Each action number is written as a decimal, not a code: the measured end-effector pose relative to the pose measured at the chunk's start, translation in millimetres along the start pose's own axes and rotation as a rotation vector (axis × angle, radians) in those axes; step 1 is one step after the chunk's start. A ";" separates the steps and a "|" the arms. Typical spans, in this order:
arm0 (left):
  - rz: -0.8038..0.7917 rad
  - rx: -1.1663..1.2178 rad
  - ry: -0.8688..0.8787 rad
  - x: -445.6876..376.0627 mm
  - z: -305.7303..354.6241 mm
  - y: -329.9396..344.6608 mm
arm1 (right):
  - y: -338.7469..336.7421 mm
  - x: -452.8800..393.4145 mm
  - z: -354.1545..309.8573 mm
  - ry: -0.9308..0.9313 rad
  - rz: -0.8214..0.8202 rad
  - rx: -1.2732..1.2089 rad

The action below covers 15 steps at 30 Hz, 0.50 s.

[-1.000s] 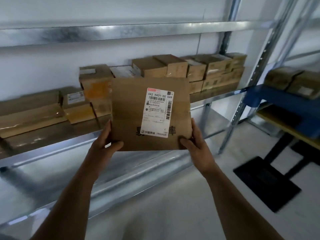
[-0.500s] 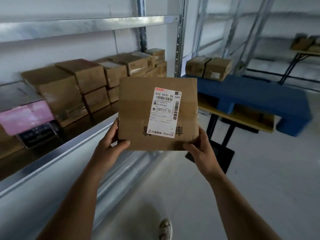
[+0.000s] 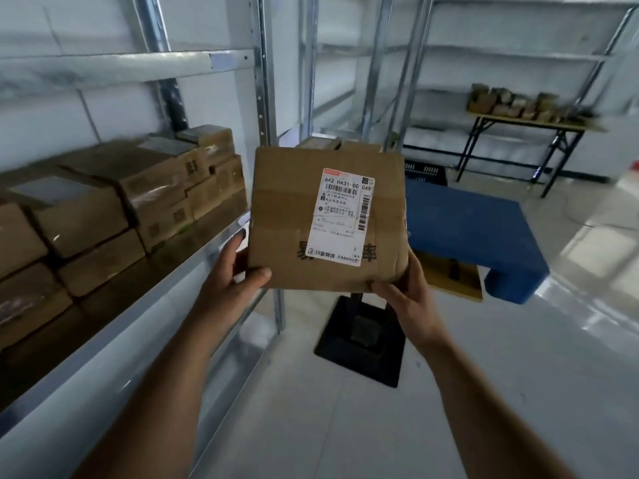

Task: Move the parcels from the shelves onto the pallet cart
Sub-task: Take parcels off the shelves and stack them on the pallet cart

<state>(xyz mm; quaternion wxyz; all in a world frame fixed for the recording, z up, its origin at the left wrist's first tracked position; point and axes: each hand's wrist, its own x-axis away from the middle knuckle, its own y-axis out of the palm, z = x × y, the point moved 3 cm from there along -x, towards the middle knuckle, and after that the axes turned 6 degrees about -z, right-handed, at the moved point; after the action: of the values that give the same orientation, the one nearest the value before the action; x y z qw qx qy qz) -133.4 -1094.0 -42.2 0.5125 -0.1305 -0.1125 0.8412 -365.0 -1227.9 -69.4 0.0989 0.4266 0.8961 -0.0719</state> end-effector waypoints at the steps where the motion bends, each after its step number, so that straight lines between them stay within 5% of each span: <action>1: -0.009 0.014 0.011 -17.1 0.8 3.8 | -7.6 -10.7 3.3 0.002 0.018 0.001; 15: -0.272 -0.163 0.114 -246.6 14.1 161.9 | -180.0 -120.3 54.7 0.100 0.328 0.104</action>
<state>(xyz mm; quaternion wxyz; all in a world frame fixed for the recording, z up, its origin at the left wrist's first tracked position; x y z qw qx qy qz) -164.3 -1387.4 -55.6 0.6149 -0.2028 -0.1675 0.7435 -424.7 -1442.5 -85.8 0.0425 0.5746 0.8134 -0.0797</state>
